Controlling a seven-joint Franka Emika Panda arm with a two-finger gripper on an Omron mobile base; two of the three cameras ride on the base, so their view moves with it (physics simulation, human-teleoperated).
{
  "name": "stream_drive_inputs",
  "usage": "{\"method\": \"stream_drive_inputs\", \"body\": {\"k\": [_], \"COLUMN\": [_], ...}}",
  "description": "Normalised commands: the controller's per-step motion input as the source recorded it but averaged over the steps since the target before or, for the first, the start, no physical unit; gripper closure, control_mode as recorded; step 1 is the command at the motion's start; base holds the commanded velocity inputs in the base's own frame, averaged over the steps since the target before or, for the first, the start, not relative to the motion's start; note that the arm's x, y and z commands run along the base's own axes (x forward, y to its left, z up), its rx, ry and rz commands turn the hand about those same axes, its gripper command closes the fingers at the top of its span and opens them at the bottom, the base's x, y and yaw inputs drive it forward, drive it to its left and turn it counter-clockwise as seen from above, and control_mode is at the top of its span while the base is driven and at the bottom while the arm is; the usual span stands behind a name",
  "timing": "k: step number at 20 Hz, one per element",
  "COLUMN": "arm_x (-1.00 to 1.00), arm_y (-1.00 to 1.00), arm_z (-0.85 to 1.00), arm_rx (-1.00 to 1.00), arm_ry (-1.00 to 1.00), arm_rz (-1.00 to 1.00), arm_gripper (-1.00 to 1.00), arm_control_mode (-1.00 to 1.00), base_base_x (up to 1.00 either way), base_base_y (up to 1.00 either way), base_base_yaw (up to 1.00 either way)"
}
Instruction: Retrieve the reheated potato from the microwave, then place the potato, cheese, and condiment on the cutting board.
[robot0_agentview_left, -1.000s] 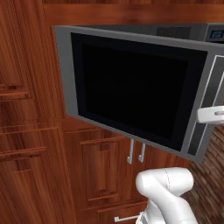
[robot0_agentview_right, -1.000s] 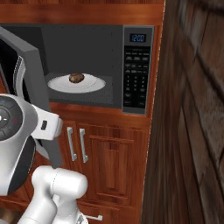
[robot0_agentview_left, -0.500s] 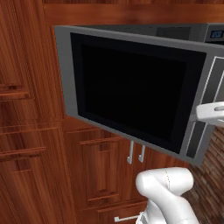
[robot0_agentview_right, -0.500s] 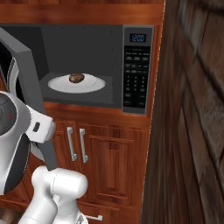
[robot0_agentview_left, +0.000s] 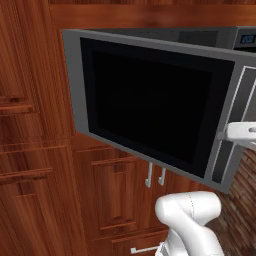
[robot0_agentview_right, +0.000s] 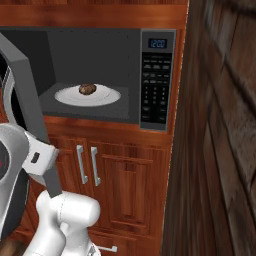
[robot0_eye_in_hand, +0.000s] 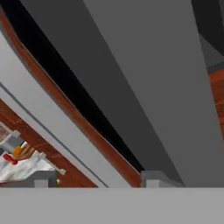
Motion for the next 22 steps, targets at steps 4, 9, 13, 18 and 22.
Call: {"method": "stream_drive_inputs", "body": {"k": [4,9,13,18,22], "arm_x": [-0.3,-0.42,-0.53,-0.39,-0.01], "arm_y": [-0.37,-0.45,-0.45,-0.3,-0.35], "arm_z": [0.15,0.22,0.24,0.23,0.07], "arm_rx": [0.12,0.03,0.06,0.13,0.3], "arm_ry": [0.08,0.08,0.12,0.14,0.18], "arm_rz": [-0.22,-0.26,-0.23,-0.16,-0.04], "arm_gripper": [-1.0,-1.0,-1.0,-1.0,-1.0], "arm_control_mode": [-1.0,-1.0,-1.0,-1.0,-1.0], "base_base_x": [0.0,0.0,0.0,0.0,0.0], "base_base_y": [0.0,0.0,0.0,0.0,0.0], "base_base_yaw": [0.0,0.0,0.0,0.0,0.0]}}
